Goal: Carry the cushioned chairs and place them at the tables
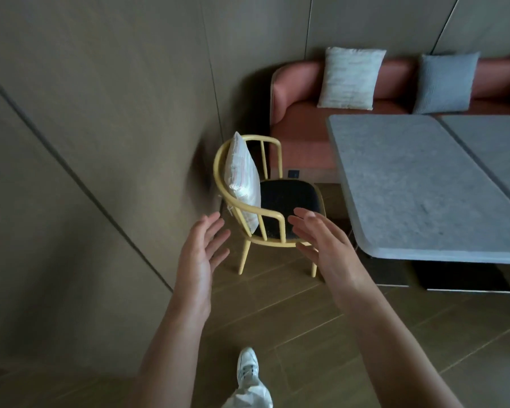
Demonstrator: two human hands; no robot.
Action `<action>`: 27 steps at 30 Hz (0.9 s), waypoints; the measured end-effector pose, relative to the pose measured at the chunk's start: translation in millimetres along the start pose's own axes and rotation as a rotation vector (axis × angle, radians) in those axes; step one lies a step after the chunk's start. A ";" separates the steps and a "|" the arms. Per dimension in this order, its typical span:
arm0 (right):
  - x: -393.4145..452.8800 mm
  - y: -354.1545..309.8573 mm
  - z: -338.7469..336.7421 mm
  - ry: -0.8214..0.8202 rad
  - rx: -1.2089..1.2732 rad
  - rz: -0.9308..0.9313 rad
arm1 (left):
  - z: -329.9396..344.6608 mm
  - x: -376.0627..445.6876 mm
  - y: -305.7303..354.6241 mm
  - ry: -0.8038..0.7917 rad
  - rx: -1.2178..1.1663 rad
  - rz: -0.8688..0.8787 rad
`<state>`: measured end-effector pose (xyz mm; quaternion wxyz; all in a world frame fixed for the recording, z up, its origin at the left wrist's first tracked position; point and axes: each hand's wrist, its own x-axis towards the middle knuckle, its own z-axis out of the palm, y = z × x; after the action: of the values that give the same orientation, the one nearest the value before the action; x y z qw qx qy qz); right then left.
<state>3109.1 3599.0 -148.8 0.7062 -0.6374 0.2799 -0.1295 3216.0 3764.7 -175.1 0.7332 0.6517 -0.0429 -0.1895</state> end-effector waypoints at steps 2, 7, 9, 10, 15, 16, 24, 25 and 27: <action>34.5 -10.9 11.4 0.009 -0.021 -0.011 | 1.1 40.1 8.3 -0.024 -0.004 0.008; 105.0 -34.3 42.6 0.015 -0.024 -0.068 | 2.7 117.8 32.6 -0.068 -0.030 0.028; 124.9 -36.9 55.2 -0.008 -0.047 -0.083 | -0.4 144.1 38.4 -0.060 -0.038 0.022; 132.8 -37.3 60.5 -0.022 -0.059 -0.081 | -3.0 154.1 40.2 -0.055 -0.043 0.016; 181.8 -34.8 76.8 -0.034 -0.116 -0.036 | -18.6 197.4 33.2 -0.021 -0.002 -0.022; 192.2 -32.6 78.5 -0.034 -0.125 -0.029 | -20.8 205.8 30.5 -0.002 -0.007 -0.041; 295.1 2.0 89.4 -0.084 -0.098 0.160 | -24.0 279.7 17.1 0.061 0.007 -0.153; 311.5 7.4 91.7 -0.099 -0.070 0.199 | -23.0 291.4 17.2 0.076 0.023 -0.156; 347.9 19.4 97.7 -0.092 -0.014 0.306 | -20.5 318.8 17.9 0.125 0.066 -0.170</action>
<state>3442.2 3495.1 -244.7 0.7253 -0.5974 0.3418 0.0111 3521.1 3678.9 -219.3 0.6938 0.6872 0.0524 -0.2086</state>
